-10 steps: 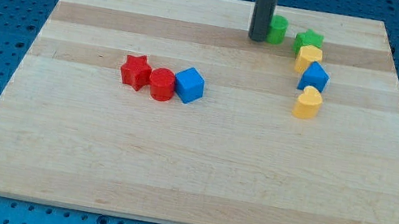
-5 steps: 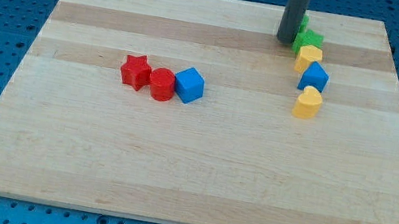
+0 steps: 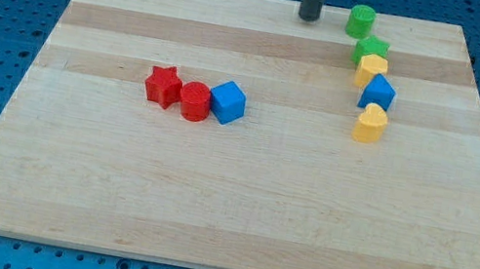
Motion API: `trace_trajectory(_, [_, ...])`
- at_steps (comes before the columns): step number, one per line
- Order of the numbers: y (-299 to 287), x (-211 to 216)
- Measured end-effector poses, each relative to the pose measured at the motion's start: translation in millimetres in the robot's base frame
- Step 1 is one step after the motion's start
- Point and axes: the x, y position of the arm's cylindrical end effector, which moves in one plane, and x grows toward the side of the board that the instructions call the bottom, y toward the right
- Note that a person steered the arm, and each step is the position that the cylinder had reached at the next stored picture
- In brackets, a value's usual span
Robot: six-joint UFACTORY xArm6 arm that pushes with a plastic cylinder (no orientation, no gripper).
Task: Move the green circle above the green star
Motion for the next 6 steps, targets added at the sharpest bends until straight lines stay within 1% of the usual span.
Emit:
trace_trajectory(2, [52.5, -19.3])
trace_trajectory(3, [57.2, -21.2])
trace_trajectory(5, [88.3, -22.2])
trace_trajectory(6, [88.0, -21.0])
